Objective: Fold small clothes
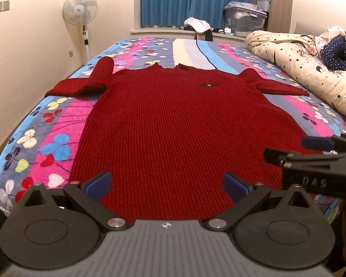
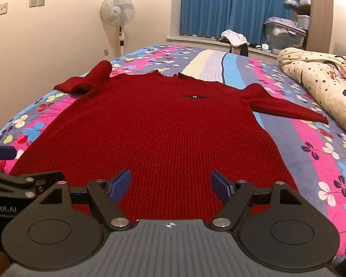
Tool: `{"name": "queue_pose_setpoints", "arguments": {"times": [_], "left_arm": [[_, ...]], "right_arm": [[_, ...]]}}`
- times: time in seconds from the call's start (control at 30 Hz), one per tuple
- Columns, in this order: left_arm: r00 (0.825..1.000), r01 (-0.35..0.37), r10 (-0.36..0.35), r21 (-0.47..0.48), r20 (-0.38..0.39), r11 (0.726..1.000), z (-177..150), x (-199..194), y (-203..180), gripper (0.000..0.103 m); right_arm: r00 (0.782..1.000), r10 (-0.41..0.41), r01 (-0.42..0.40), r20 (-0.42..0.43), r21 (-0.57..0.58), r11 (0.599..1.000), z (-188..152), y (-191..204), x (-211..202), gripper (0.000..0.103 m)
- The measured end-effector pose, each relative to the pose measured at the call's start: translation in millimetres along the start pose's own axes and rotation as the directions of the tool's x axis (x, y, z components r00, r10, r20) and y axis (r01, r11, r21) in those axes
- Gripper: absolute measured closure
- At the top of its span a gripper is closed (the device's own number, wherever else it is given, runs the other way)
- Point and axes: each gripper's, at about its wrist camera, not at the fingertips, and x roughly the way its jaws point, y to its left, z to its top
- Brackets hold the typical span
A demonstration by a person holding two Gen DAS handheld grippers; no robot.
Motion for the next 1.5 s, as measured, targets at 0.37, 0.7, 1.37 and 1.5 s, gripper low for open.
{"name": "queue_pose_setpoints", "arguments": {"times": [0.37,0.7,1.37,1.5], "left_arm": [[1.000,-0.006,0.005,0.014,0.018,1.000,0.0,0.8,-9.8,0.001],[1.000,-0.005,0.005,0.011,0.022,1.000,1.0,-0.3,-10.6,0.001],[1.000,-0.017,0.017,0.021,0.021,1.000,-1.8,1.0,-9.3,0.001],[1.000,-0.014,0.014,0.027,0.016,1.000,-1.6,2.2,-10.8,0.001]], "right_arm": [[1.000,-0.012,0.013,-0.017,0.051,0.999,5.1,-14.3,-2.4,0.025],[1.000,-0.017,0.018,-0.020,0.048,0.999,4.8,-15.7,-4.0,0.024],[1.000,-0.009,0.009,0.011,0.031,0.999,2.0,-16.6,-5.5,0.022],[1.000,-0.007,0.007,0.013,0.036,0.999,3.3,-15.7,-4.9,0.022]]}}
